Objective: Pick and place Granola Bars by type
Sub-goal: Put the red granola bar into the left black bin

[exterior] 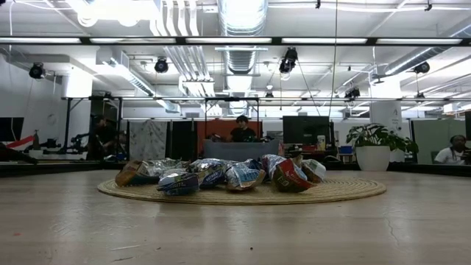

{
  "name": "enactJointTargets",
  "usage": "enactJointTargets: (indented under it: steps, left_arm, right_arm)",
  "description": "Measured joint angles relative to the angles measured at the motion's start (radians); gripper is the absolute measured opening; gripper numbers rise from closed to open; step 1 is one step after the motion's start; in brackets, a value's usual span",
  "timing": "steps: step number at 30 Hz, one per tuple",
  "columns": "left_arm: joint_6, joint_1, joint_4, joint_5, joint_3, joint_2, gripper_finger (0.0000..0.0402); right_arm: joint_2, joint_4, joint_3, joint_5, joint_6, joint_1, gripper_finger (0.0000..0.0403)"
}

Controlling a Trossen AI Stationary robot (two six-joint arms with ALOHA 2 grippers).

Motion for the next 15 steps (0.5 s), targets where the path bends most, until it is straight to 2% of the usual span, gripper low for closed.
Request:
enactJointTargets:
  steps: [15]
  left_arm:
    - [-0.001,-0.199,0.006,-0.020,0.000,0.176,0.0027]
  right_arm:
    - [0.000,0.000,-0.002,0.000,0.004,-0.006,0.0219]
